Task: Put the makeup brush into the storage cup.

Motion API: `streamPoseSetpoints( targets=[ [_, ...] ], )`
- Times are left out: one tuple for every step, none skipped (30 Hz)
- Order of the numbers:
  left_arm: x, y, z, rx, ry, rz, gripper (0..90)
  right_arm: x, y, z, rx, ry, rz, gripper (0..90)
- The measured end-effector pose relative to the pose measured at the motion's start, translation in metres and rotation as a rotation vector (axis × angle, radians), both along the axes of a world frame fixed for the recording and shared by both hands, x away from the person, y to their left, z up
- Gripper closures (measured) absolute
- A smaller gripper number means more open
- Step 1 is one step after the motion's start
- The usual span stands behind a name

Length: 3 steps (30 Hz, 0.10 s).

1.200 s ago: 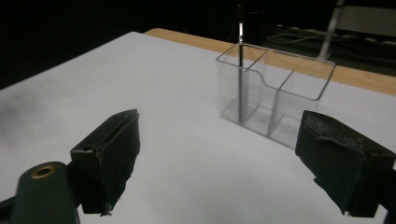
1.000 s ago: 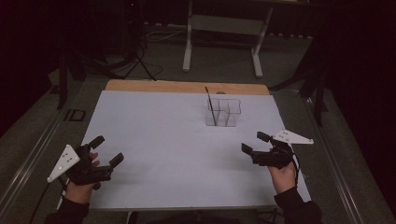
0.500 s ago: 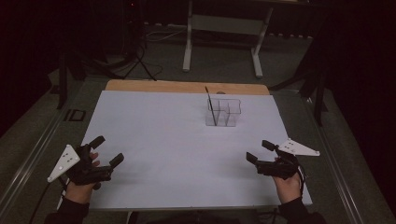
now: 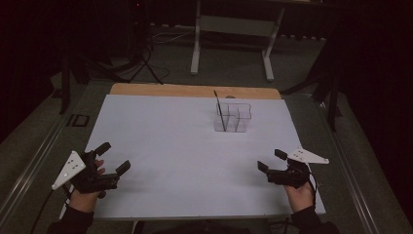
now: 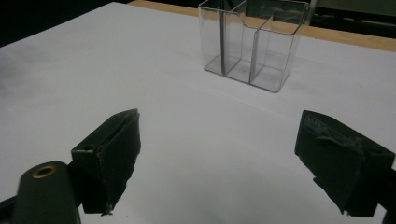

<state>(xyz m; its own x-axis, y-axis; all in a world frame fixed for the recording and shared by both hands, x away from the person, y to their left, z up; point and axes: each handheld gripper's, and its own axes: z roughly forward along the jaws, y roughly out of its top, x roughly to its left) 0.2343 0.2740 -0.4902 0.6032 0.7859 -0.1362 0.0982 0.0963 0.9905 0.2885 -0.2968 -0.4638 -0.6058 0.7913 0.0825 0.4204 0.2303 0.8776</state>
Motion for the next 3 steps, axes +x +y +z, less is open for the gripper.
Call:
streamPoseSetpoints(
  targets=[
    [0.0001, -0.0001, -0.0001, 0.001, 0.001, -0.002, 1.8, 0.0003, 0.0001, -0.0002, -0.001, -0.002, 0.002, 14.0],
    [0.0002, -0.0003, -0.0001, 0.002, 0.001, -0.002, 1.8, 0.0006, 0.0003, -0.0002, -0.001, -0.002, 0.004, 14.0],
    [0.0004, -0.0004, -0.0002, 0.002, 0.001, -0.002, 1.8, 0.0008, 0.0007, -0.0004, -0.007, -0.005, 0.005, 14.1]
  ],
)
